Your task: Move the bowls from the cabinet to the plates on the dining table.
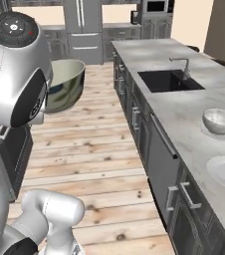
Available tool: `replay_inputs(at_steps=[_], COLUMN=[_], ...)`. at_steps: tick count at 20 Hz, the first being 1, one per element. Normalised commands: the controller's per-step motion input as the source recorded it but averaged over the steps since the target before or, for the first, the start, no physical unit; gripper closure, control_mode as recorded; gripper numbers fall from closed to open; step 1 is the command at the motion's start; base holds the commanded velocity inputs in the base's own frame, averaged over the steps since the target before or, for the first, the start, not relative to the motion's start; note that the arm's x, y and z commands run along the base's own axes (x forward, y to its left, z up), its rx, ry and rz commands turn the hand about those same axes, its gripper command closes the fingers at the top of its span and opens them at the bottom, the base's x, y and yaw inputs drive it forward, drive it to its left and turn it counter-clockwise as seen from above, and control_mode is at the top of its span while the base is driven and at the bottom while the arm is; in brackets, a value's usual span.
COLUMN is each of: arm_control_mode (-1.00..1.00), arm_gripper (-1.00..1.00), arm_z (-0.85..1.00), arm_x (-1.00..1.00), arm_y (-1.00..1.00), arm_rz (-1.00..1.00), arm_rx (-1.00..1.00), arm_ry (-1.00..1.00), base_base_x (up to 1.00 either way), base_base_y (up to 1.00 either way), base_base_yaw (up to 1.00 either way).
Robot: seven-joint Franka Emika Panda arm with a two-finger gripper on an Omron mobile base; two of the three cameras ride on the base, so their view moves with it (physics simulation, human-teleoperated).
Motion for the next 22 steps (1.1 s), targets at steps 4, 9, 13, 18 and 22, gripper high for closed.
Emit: replay_inputs(at_steps=[4, 9, 13, 18, 22], arm_control_mode=[1.0, 1.0, 1.0, 1.0, 1.0], arm_gripper=[1.0, 1.0, 1.0, 1.0, 1.0], arm_z=[0.0, 0.0, 0.0, 0.0, 0.0], arm_x=[0.0, 0.0, 0.0, 0.0, 0.0], arm_y=[0.0, 0.0, 0.0, 0.0, 0.0], arm_rz=[0.0, 0.0, 0.0, 0.0, 0.0], arm_rx=[0.0, 0.0, 0.0, 0.0, 0.0], arm_ry=[0.0, 0.0, 0.0, 0.0, 0.0], base_base_x=[0.0, 0.0, 0.0, 0.0, 0.0], base_base_y=[0.0, 0.0, 0.0, 0.0, 0.0], base_base_yaw=[-0.25, -0.25, -0.25, -0.25, -0.25])
